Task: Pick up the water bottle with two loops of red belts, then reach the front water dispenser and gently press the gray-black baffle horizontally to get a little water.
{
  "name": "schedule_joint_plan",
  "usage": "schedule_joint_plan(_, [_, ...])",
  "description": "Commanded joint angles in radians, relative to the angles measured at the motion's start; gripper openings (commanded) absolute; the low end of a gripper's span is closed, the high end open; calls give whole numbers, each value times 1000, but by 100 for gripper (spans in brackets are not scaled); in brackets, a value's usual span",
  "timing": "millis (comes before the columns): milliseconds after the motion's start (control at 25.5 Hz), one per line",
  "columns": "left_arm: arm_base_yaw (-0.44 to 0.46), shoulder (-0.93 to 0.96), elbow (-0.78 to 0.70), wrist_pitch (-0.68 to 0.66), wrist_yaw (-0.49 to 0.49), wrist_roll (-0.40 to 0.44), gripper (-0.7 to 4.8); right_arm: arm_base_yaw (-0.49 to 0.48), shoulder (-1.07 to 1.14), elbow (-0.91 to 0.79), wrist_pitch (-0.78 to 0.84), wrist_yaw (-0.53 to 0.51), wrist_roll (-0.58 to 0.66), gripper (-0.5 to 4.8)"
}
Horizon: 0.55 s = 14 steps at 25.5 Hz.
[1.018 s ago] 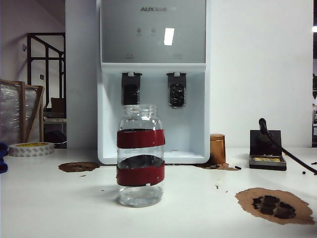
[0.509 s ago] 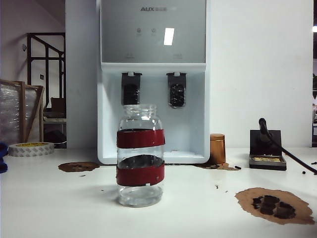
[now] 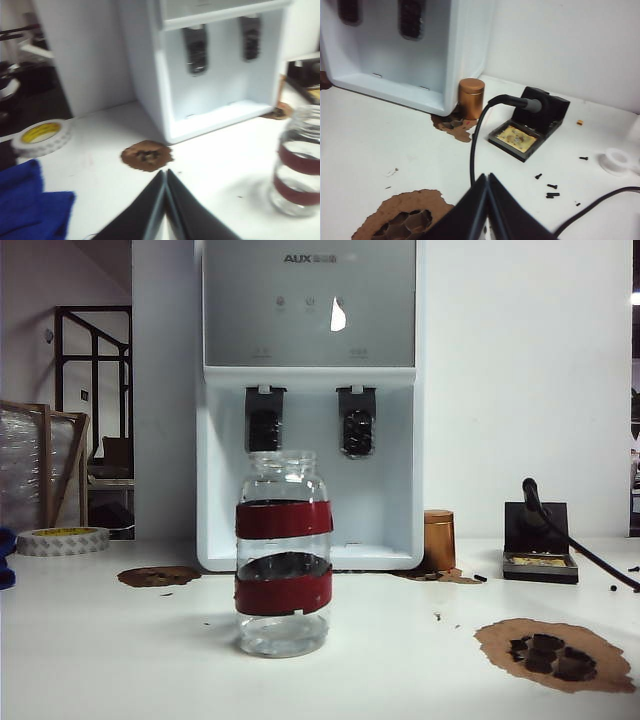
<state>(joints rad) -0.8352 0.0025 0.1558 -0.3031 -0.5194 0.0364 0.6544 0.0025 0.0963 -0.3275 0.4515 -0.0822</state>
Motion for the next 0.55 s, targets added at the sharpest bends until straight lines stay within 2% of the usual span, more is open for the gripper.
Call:
schedule_joint_plan(39, [2,-1,-8,12,48,16,-5,-2,0,5,-5,-7,3,-2])
schedule_joint_plan(235, [2,-1,-31,16,71,17,-5,-2,0,5,-6,-7,3,-1])
schedule_joint_plan(548, [2,-1,-31,58,54,17,-5,-2,0,5,-29,-14,3,0])
